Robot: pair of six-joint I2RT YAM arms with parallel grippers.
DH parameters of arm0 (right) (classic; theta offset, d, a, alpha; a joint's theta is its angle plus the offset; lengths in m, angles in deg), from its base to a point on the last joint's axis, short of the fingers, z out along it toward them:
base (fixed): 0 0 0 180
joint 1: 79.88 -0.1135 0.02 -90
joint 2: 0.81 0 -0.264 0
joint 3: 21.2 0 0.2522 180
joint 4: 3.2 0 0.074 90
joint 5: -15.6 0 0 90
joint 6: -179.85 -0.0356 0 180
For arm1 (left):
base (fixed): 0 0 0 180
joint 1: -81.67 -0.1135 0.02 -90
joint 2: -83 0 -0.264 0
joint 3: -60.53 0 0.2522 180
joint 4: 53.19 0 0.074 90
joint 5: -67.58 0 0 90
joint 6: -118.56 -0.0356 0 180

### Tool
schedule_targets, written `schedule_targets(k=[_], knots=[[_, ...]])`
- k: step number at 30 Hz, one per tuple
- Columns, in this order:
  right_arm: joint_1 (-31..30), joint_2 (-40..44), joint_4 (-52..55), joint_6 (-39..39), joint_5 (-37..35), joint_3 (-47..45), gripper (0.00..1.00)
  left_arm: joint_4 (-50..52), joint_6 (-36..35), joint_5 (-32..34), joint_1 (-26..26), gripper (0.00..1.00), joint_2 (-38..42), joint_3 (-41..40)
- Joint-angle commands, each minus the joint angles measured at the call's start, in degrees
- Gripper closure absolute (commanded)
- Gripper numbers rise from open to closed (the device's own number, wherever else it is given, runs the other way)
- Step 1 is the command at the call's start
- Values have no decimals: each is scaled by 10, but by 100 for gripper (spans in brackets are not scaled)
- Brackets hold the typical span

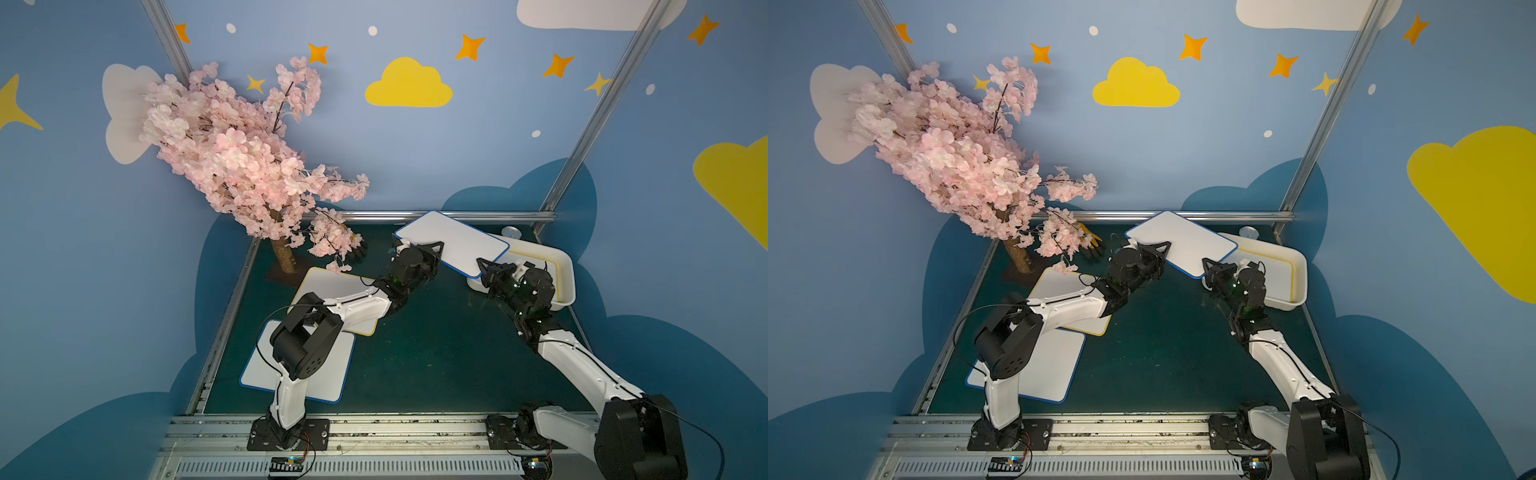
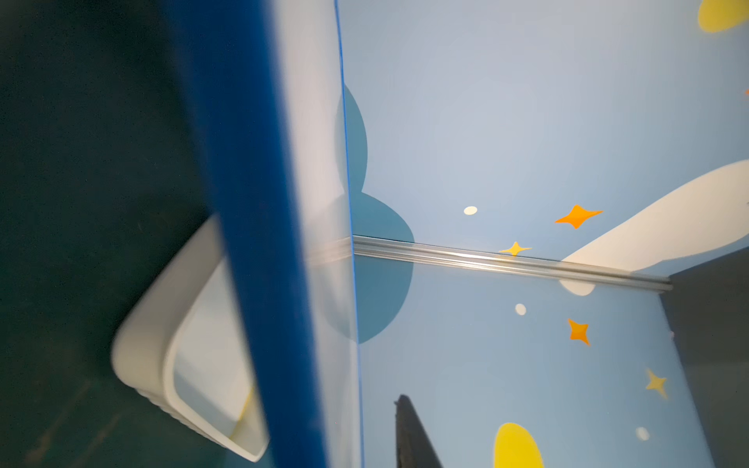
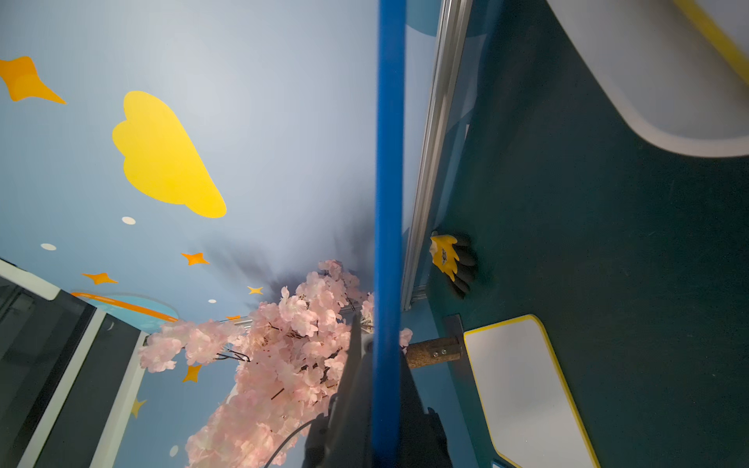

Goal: Put the whiteboard into the storage box
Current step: Place the whiteboard in the storage box.

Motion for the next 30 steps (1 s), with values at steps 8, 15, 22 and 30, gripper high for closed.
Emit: schedule_targets(k=[8, 15, 22, 30], knots=[[14, 53, 124, 178, -49, 91, 100, 25, -19, -152, -32, 34, 0, 20], [25, 77, 288, 374, -92, 202, 100, 165, -142, -260, -53, 21, 25, 25], [81, 70, 410, 515, -83, 299, 100, 277, -272, -322, -74, 13, 33, 29], [179, 39, 539, 622, -18, 387, 100, 349, -380, -331, -82, 12, 43, 33]])
